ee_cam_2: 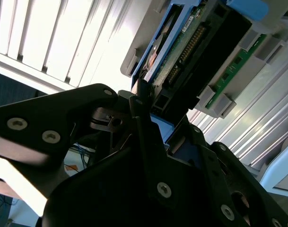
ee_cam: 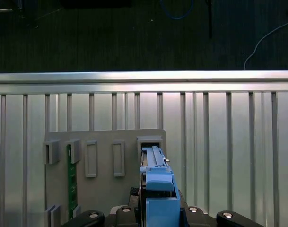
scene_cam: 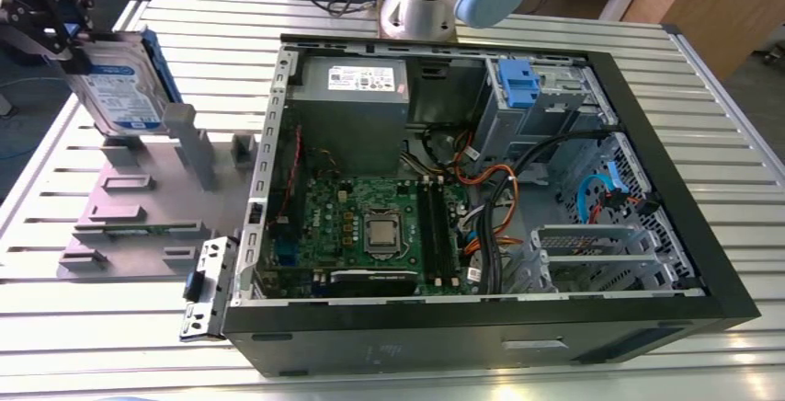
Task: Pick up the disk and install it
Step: 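Pick up the disk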
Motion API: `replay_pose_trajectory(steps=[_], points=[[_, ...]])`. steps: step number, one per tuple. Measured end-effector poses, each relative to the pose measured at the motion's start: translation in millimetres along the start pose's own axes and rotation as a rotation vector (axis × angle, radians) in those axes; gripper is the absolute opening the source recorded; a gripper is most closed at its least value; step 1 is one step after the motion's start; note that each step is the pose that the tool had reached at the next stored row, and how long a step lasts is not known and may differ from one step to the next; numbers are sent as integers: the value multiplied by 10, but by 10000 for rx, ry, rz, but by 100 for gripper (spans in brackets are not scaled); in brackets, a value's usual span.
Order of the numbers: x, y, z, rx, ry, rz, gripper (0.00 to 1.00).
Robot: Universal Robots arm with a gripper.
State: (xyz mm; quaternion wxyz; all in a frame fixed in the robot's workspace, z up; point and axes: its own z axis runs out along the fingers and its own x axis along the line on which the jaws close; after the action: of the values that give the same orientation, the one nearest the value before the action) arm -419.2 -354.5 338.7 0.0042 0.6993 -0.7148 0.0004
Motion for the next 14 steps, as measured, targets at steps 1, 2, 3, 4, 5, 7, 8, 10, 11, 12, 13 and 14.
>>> replay_pose_trajectory(steps=[1, 2, 3, 4, 5, 7, 8, 10, 11, 12, 13, 14], points=[[0, 0, -3, 1, 0, 0, 37], [0, 0, -6, 2, -1, 0, 37], [0, 0, -10, 0, 0, 0, 37], [0, 0, -14, 0, 0, -1, 37], [0, 0, -17, 0, 0, 0, 37], [0, 0, -22, 2, -1, -1, 37], [0, 0, -24, 1, -1, 0, 37], [0, 0, -29, 1, 0, 0, 37], [0, 0, -31, 1, -1, -1, 37], [0, 0, -33, 1, 0, -1, 37], [0, 0, -36, 1, 0, -1, 37], [0, 0, -38, 0, 0, 0, 37]])
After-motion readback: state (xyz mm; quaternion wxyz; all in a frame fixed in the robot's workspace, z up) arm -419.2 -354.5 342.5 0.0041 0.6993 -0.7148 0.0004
